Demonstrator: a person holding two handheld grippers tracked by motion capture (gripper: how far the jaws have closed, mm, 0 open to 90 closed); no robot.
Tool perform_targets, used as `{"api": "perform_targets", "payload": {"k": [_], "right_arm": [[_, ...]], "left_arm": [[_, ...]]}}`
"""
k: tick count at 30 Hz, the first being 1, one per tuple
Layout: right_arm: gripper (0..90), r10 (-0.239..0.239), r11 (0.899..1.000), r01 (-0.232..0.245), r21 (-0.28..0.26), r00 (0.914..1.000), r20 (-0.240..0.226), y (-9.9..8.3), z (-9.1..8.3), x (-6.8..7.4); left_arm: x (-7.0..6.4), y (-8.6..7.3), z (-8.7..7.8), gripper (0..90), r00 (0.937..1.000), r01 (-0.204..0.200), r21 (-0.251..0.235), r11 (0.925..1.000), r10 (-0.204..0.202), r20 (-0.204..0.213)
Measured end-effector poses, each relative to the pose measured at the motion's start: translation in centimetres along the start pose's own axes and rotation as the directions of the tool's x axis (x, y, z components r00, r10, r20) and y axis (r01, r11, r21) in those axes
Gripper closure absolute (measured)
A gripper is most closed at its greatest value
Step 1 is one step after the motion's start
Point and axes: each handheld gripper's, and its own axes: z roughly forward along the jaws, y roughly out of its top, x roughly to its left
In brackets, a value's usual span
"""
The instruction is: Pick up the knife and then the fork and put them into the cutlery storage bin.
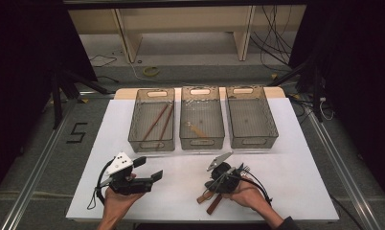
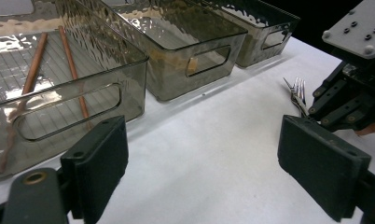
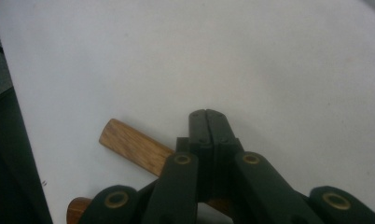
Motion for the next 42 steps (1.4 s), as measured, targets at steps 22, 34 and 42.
{"api": "perform_targets", "payload": {"k": [22,34,42], "right_arm": [[90.0,-0.046,0.997,0.045,0.055,0.9988,0.018,-3.1,-2.3,0.4],[90.0,-0.048,0.995,0.047,0.090,0.9987,0.018,-4.4,-3.5,-0.5],[90.0,-0.038,0.994,0.036,0.102,0.9989,0.026,-5.6,-4.5,-1.4]], "left_arm": [[0.0,0.0,0.0,15.6,1.0000,0.000,0.000,1.0000,0.000,-0.001],[0.0,0.0,-0.1,15.7,1.0000,-0.002,0.000,1.0000,0.002,-0.001],[-0.1,0.0,-0.1,15.7,1.0000,-0.001,0.000,1.0000,0.001,-0.002]]}}
